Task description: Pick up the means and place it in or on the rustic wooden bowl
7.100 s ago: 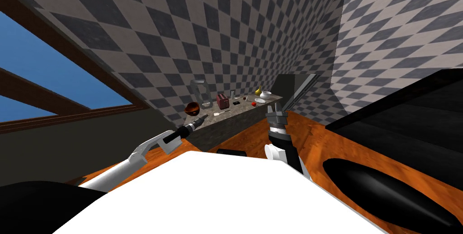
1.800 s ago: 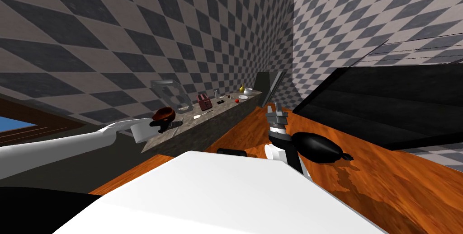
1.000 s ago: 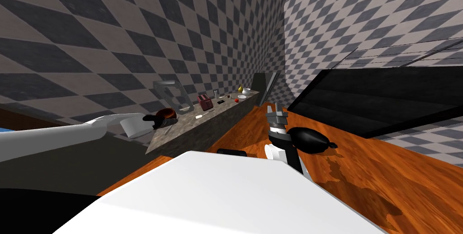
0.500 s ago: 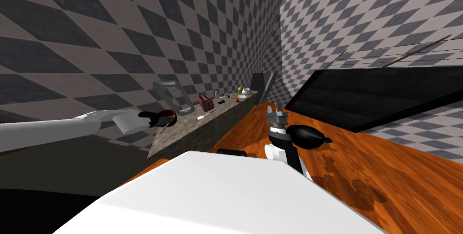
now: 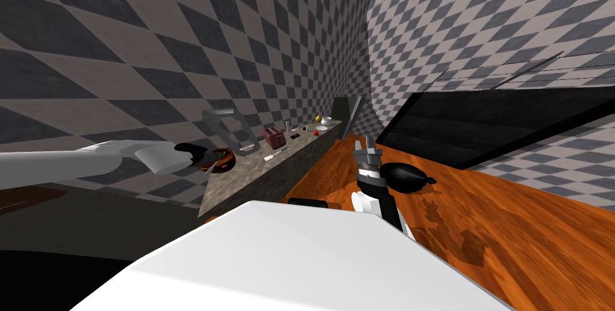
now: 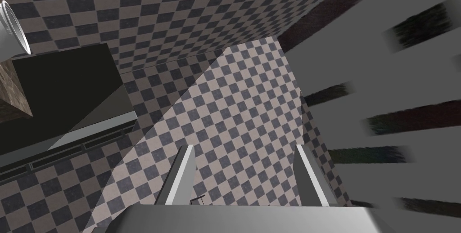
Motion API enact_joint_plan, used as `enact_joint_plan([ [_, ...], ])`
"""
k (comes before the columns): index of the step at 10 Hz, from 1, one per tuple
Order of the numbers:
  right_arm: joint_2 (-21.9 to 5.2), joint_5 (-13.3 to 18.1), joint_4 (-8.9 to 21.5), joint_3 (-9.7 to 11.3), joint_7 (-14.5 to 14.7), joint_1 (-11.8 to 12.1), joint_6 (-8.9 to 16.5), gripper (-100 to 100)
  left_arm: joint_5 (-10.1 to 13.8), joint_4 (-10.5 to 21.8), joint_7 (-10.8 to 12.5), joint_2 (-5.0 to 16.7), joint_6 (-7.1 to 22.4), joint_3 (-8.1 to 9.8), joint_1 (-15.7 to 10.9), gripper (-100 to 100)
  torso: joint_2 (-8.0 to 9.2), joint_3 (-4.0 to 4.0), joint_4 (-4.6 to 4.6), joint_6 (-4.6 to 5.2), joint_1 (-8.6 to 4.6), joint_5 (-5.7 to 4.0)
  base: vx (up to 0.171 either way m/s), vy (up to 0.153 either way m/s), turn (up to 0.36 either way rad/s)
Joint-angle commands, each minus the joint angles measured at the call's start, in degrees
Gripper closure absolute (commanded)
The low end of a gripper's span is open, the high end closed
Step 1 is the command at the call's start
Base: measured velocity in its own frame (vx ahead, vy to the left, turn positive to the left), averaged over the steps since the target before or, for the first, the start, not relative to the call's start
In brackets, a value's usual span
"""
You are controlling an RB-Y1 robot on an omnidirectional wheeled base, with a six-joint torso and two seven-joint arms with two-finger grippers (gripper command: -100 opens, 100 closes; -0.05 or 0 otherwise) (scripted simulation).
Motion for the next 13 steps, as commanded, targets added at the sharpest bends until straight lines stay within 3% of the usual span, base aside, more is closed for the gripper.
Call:
enact_joint_plan([
  [1,0.0,0.0,0.0,0.0,0.0,0.0,0.0,0,2.5,1.1,-0.2,1.1,0.6,-0.01,-0.4,100,0.0,0.0,0.0,0.0,0.0,0.0,0.015,0.183,-0.122],
  [7,0.0,0.0,0.0,0.0,0.0,0.0,0.0,0,10.0,3.9,0.5,6.2,0.6,-0.88,0.0,100,-0.09,-0.06,-0.04,-0.06,-0.04,0.04,0.015,0.159,-0.083],
  [8,0.0,0.0,0.0,0.0,0.0,0.0,0.0,0,9.2,3.4,0.7,6.0,0.5,-0.92,0.0,100,-0.13,-0.08,-0.04,-0.06,-0.01,0.04,0.014,0.077,-0.031],
  [9,0.0,0.0,0.0,0.0,0.0,0.0,0.0,0,9.3,3.5,0.7,6.2,0.4,-0.92,0.0,-100,-0.1,-0.07,-0.05,-0.09,-0.25,0.07,0.003,0.015,0.001],
  [13,0.0,0.0,0.0,0.0,0.0,0.0,0.0,0,9.3,3.5,0.7,6.1,0.4,-0.92,0.0,-100,-0.02,-0.03,-0.03,-0.08,-0.61,-0.03,0.0,0.002,0.0],
])
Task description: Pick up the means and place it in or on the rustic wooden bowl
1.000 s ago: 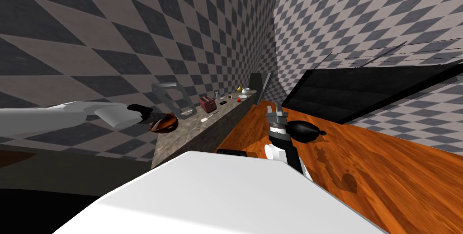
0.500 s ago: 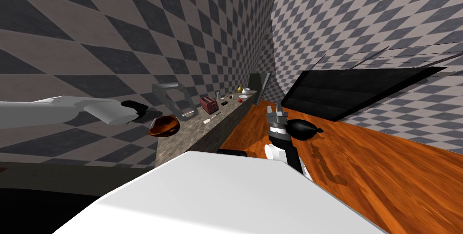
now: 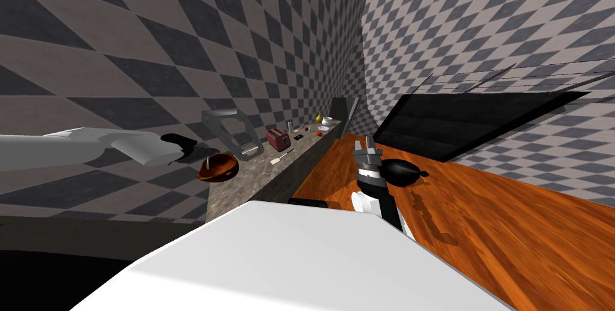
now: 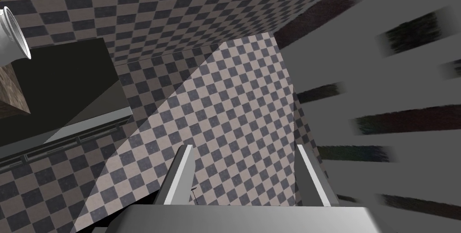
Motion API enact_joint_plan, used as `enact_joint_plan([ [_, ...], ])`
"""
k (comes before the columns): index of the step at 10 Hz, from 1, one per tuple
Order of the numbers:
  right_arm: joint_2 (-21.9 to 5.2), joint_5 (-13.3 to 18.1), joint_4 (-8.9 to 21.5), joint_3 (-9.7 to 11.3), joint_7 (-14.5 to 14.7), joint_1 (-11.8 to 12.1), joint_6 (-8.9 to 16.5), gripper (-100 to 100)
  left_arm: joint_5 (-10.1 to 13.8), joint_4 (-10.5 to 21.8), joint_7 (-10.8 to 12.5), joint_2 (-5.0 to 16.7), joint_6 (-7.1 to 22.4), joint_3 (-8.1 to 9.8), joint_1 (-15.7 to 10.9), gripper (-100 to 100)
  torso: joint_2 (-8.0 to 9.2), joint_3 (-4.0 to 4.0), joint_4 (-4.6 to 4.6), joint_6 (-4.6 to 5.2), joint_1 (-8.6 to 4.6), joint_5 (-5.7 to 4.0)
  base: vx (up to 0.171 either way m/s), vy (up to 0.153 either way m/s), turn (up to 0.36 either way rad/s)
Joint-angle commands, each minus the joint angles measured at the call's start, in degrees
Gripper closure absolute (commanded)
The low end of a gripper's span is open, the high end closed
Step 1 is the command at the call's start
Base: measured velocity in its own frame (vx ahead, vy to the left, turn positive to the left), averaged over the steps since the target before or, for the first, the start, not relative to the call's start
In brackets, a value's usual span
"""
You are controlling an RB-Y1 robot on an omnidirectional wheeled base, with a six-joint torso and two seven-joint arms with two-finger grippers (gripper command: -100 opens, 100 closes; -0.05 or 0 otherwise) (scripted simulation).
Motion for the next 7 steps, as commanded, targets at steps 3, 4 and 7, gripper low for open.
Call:
enact_joint_plan([
  [3,0.0,0.0,0.0,0.0,0.0,0.0,0.0,0,2.8,-2.2,0.2,3.6,0.3,0.12,-0.5,-100,0.02,0.01,0.01,0.0,0.04,-0.01,-0.009,0.021,0.02],
  [4,0.0,0.0,0.0,0.0,0.0,0.0,0.0,0,3.7,-2.9,0.3,4.9,0.4,0.16,-0.6,-100,0.05,0.03,0.01,0.0,0.1,0.01,-0.019,0.043,0.022],
  [7,0.0,0.0,0.0,0.0,0.0,0.0,0.0,0,6.5,-5.0,0.5,8.5,0.8,0.28,-1.1,-100,0.06,0.04,0.02,-0.01,0.11,0.02,-0.014,0.034,0.021],
])
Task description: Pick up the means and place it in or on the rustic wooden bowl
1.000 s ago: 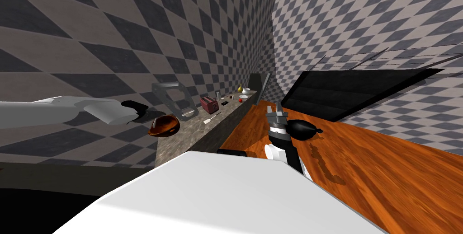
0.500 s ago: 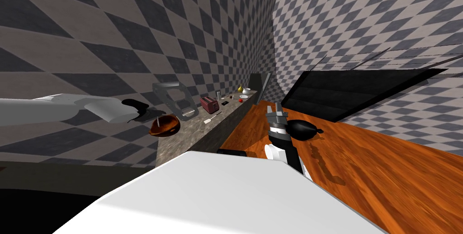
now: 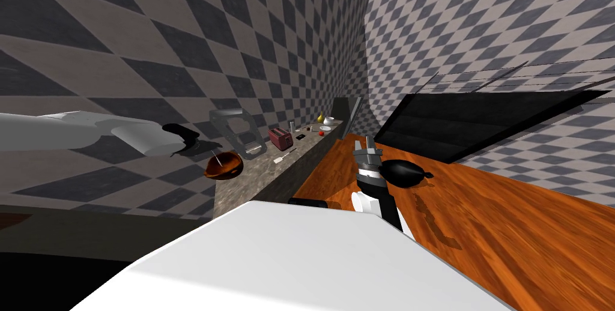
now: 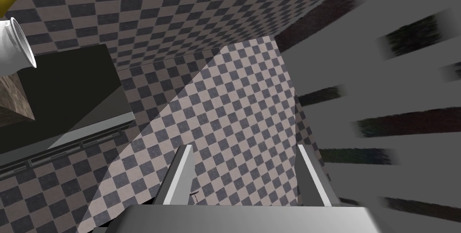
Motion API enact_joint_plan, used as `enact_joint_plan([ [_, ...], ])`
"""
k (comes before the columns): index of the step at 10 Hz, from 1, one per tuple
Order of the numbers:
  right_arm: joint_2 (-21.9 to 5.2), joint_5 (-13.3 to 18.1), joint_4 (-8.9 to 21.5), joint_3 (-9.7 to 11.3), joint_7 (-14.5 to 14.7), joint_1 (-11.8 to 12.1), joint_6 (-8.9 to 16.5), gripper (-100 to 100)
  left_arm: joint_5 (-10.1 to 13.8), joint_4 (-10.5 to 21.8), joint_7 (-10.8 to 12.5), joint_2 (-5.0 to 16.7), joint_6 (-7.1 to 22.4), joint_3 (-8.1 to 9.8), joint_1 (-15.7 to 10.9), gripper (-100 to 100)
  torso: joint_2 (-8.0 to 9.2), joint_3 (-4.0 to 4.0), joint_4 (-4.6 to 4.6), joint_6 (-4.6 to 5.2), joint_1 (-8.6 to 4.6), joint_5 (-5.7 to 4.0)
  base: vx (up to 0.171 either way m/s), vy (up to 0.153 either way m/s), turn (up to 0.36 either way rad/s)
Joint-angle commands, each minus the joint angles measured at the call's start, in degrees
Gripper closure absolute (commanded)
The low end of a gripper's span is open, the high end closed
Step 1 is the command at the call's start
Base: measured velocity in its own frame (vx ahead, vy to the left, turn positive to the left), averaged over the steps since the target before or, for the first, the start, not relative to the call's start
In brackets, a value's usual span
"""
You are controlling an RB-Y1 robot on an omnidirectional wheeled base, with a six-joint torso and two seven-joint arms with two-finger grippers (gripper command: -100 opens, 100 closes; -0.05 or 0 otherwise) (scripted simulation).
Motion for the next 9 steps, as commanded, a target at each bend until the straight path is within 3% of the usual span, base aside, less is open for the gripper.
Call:
enact_joint_plan([
  [1,0.0,0.0,0.0,0.0,0.0,0.0,0.0,0,1.6,-1.0,-0.1,1.8,0.3,0.33,-0.2,-100,0.0,0.0,0.0,0.0,0.0,0.0,-0.009,0.008,-0.026],
  [3,0.0,0.0,0.0,0.0,0.0,0.0,0.0,0,3.5,-2.5,0.0,4.3,0.5,0.41,-0.5,-100,-0.02,-0.01,-0.01,0.0,-0.09,-0.02,-0.009,0.007,0.003],
  [4,0.0,0.0,0.0,0.0,0.0,0.0,0.0,0,2.5,-2.1,0.2,3.5,0.4,0.26,-0.4,-100,-0.02,-0.01,-0.01,0.01,-0.11,-0.02,0.0,0.0,0.0],
  [5,0.0,0.0,0.0,0.0,0.0,0.0,0.0,0,2.5,-2.3,0.5,3.6,0.4,0.21,-0.5,0,-0.04,-0.02,-0.01,-0.01,-0.1,-0.01,0.0,0.0,0.0],
  [9,0.0,0.0,0.0,0.0,0.0,0.0,0.0,0,2.5,-2.3,0.4,3.6,0.4,0.21,-0.5,0,-0.05,-0.03,-0.02,0.0,-0.1,-0.01,0.0,0.0,0.0],
])
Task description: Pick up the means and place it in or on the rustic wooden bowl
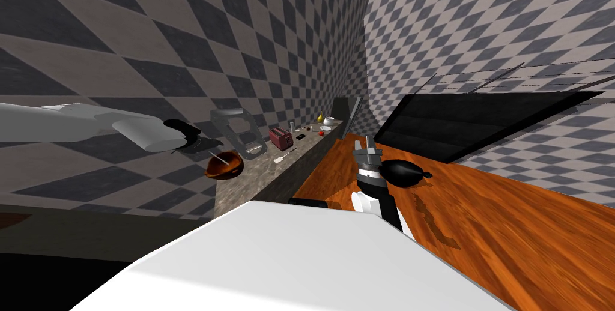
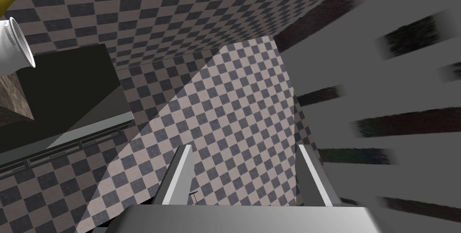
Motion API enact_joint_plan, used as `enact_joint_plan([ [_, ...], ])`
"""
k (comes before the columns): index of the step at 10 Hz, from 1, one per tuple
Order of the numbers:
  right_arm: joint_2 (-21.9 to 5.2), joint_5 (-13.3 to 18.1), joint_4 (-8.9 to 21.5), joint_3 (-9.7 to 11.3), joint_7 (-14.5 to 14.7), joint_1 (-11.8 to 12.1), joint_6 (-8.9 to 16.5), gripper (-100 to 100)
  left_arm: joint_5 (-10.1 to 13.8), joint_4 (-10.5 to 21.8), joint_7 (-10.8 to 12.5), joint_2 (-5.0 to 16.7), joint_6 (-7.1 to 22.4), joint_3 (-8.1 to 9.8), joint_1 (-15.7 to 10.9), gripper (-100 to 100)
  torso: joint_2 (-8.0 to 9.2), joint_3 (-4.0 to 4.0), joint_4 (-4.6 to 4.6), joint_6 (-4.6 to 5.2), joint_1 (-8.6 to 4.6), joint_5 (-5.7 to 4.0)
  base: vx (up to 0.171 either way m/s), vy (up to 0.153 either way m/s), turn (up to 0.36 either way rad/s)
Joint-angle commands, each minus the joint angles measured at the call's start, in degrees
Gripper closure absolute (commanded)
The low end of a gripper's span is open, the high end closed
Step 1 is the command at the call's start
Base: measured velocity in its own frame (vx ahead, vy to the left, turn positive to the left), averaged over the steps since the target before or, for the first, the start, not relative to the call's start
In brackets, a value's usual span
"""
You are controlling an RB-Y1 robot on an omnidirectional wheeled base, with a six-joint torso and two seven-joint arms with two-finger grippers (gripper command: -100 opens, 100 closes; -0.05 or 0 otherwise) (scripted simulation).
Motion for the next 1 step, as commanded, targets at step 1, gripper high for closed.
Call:
enact_joint_plan([
  [1,0.0,0.0,0.0,0.0,0.0,0.0,0.0,0,0.0,0.0,0.0,0.0,0.0,0.0,0.0,0,0.0,0.0,0.0,0.0,0.0,0.0,0.0,0.0,0.0],
])
